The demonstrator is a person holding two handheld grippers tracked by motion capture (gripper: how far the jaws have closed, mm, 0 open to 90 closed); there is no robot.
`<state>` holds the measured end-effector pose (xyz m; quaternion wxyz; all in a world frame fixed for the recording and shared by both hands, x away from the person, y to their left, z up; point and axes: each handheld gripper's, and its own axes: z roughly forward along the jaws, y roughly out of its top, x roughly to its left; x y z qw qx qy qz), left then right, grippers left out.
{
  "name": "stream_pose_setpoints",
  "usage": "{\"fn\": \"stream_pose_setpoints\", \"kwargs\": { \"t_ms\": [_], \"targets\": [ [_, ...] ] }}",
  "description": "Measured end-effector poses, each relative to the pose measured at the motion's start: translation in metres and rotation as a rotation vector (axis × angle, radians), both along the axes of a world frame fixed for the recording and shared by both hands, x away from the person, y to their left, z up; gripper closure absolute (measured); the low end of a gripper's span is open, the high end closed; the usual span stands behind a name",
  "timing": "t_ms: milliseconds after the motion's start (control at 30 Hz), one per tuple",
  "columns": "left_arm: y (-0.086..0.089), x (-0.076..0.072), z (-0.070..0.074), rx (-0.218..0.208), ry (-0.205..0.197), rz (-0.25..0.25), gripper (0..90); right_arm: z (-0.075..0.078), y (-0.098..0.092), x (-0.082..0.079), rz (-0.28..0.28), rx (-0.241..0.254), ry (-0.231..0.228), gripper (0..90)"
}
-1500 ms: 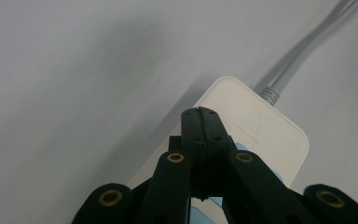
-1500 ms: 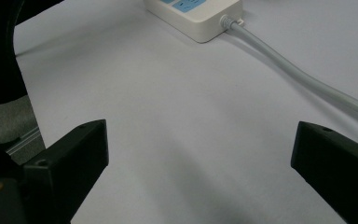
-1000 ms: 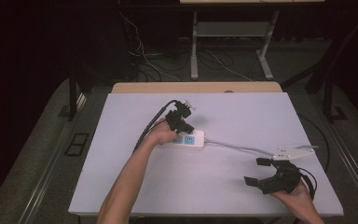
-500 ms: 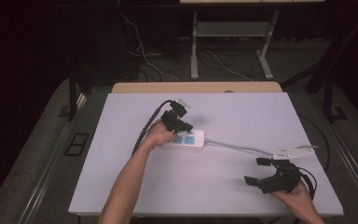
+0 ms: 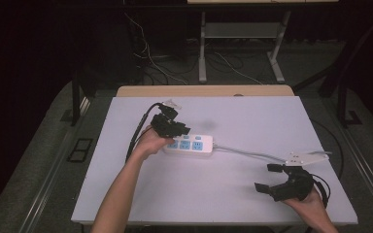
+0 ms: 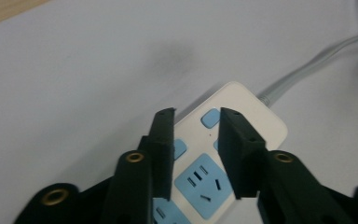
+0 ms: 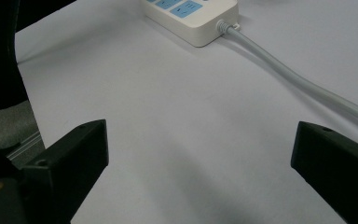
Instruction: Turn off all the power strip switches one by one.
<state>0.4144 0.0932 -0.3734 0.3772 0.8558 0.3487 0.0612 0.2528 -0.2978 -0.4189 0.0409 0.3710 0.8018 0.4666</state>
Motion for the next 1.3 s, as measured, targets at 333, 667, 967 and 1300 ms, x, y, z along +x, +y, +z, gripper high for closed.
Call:
{"fn": "stream_pose_setpoints", "kwargs": {
  "t_ms": [333,667,967,1300],
  "targets": [
    [0.026,-0.028,0.015,-0.079,-0.004,-0.011,5.2,0.001,0.000,-0.001,-0.002,0.004,-0.002,3.8],
    [0.051,-0.070,0.017,-0.080,-0.082,0.025,0.0,0.001,0.001,-0.001,0.003,-0.002,-0.004,3.8],
    [0.061,-0.103,0.001,-0.099,-0.124,0.067,0.0,0.001,0.002,-0.001,0.006,0.004,-0.006,3.9],
    [0.064,-0.136,-0.014,-0.162,-0.150,0.061,0.0,0.001,0.003,-0.002,0.010,0.035,0.005,3.8]
  ]
}}
